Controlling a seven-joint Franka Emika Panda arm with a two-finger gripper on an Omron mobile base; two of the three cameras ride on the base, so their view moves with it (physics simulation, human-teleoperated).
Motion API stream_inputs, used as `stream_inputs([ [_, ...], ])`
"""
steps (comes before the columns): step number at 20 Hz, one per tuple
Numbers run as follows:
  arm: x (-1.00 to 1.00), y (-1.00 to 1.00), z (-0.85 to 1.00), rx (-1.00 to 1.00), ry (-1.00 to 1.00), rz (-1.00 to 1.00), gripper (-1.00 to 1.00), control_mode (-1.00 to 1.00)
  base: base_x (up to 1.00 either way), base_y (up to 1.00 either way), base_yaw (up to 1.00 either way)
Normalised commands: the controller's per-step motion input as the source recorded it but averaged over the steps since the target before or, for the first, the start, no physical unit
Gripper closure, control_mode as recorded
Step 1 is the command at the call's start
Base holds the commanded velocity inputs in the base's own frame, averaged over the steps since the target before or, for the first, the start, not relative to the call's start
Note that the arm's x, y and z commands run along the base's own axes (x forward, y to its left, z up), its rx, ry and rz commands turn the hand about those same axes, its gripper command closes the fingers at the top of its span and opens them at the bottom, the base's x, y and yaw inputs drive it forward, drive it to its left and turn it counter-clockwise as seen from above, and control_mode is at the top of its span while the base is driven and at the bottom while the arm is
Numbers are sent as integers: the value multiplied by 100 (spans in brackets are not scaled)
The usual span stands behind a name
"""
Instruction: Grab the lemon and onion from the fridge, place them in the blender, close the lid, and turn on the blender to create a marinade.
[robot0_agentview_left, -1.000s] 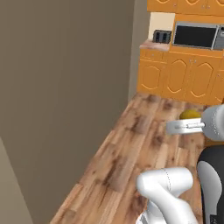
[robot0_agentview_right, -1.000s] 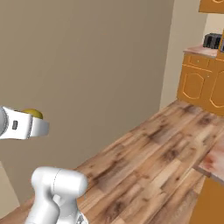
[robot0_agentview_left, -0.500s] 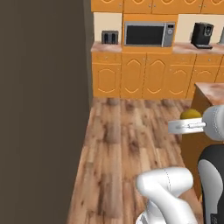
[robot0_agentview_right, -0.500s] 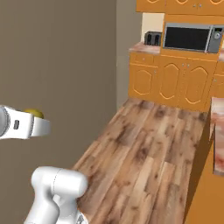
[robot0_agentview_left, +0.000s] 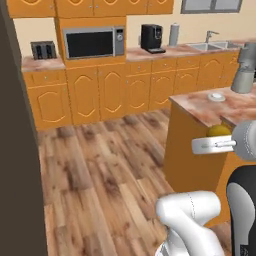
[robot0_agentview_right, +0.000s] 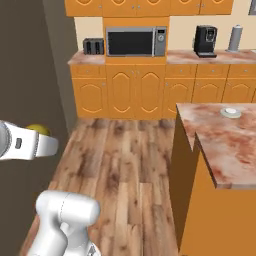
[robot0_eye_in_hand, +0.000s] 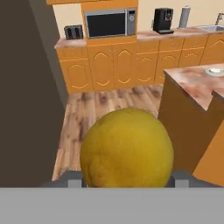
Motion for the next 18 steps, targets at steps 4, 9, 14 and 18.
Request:
stream_inputs([
  [4, 0, 0, 0, 0, 0, 0, 100, 100, 96, 0, -55],
  [9, 0, 0, 0, 0, 0, 0, 100, 100, 100, 8, -46],
  [14, 0, 0, 0, 0, 0, 0, 100, 100, 100, 36, -38],
  [18, 0, 0, 0, 0, 0, 0, 100, 100, 100, 58, -36],
])
